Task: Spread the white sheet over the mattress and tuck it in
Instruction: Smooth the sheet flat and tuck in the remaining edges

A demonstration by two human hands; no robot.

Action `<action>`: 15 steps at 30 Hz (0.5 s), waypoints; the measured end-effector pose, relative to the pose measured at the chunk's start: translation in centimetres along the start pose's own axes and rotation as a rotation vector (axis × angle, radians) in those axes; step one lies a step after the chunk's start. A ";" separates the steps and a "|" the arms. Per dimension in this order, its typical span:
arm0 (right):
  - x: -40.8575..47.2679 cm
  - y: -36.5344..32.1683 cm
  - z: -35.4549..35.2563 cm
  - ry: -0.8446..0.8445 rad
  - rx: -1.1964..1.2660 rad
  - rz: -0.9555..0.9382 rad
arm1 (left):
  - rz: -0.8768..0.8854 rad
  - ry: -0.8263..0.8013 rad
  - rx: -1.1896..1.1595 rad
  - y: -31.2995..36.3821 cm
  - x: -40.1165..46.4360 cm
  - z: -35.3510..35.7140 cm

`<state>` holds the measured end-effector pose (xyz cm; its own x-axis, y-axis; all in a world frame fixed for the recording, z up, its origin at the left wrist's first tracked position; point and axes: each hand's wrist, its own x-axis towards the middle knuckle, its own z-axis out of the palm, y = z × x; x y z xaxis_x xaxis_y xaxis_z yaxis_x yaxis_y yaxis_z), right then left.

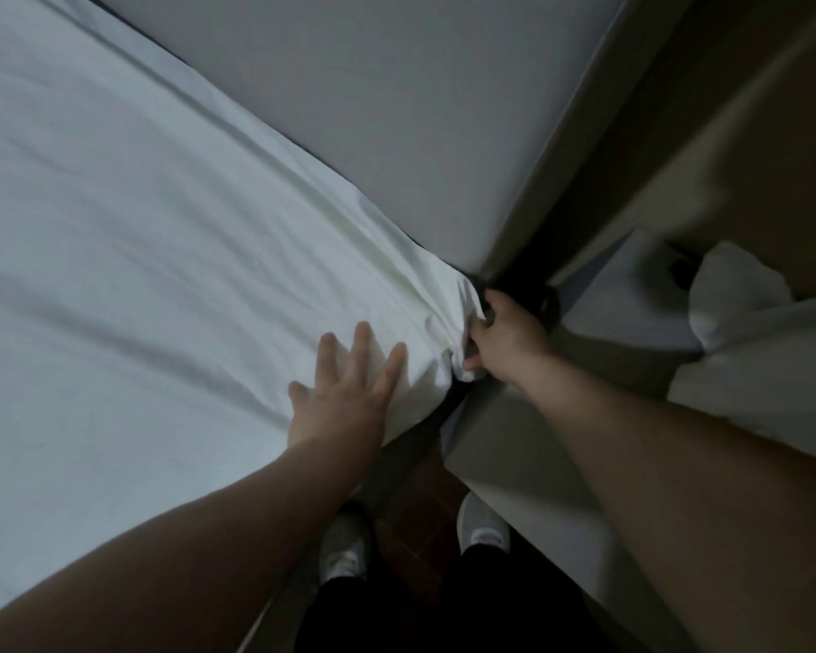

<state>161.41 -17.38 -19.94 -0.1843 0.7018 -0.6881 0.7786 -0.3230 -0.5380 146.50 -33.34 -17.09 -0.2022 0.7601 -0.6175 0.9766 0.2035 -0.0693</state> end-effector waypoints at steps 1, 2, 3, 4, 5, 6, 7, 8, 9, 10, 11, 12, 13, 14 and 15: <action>0.0 0.0 0.1 0.018 -0.011 0.001 | 0.008 -0.009 0.001 -0.1 -0.2 -0.1; -0.1 0.0 0.2 0.046 -0.058 -0.011 | 0.010 -0.017 0.001 -0.2 -0.4 -0.1; 0.0 0.0 0.2 0.061 -0.119 -0.035 | 0.014 -0.022 0.000 -0.3 -0.6 -0.1; 0.2 0.1 0.1 0.070 -0.188 -0.049 | 0.016 -0.030 0.001 -0.4 -0.8 -0.2; 0.2 0.0 -0.2 0.071 -0.255 -0.053 | 0.017 -0.039 0.004 -0.5 -1.0 -0.2; 0.0 -0.1 -0.8 0.069 -0.363 -0.035 | 0.018 -0.049 0.006 -0.6 -1.1 -0.3; -0.1 0.0 -1.7 0.098 -0.486 -0.004 | 0.019 -0.053 0.005 -0.8 -1.3 -0.3; 0.0 0.1 -2.6 0.155 -0.592 0.032 | 0.020 -0.062 0.004 -1.0 -1.4 -0.3; 0.4 0.4 -3.5 0.212 -0.669 0.056 | 0.023 -0.074 -0.002 -1.2 -1.6 -0.2; 0.6 0.5 -4.1 0.223 -0.720 0.090 | 0.026 -0.090 -0.012 -1.4 -1.9 -0.2; 0.7 0.4 -4.4 0.219 -0.746 0.114 | 0.026 -0.102 -0.027 -1.6 -2.1 -0.2; 0.7 0.1 -4.3 0.199 -0.729 0.130 | 0.024 -0.104 -0.043 -1.8 -2.3 -0.2; 0.9 -0.3 -3.9 0.184 -0.694 0.121 | 0.016 -0.091 -0.048 -2.0 -2.4 -0.4; 0.9 -0.9 -3.3 0.178 -0.627 0.104 | 0.007 -0.064 -0.038 -2.2 -2.4 -0.7; 0.7 -1.4 -2.8 0.180 -0.537 0.073 | -0.002 -0.024 -0.021 -2.3 -2.3 -1.2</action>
<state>161.84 -14.68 -18.27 -0.0499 0.8023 -0.5948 0.9898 -0.0396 -0.1366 144.62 -34.85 -14.57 -0.2021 0.7445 -0.6363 0.9744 0.2182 -0.0542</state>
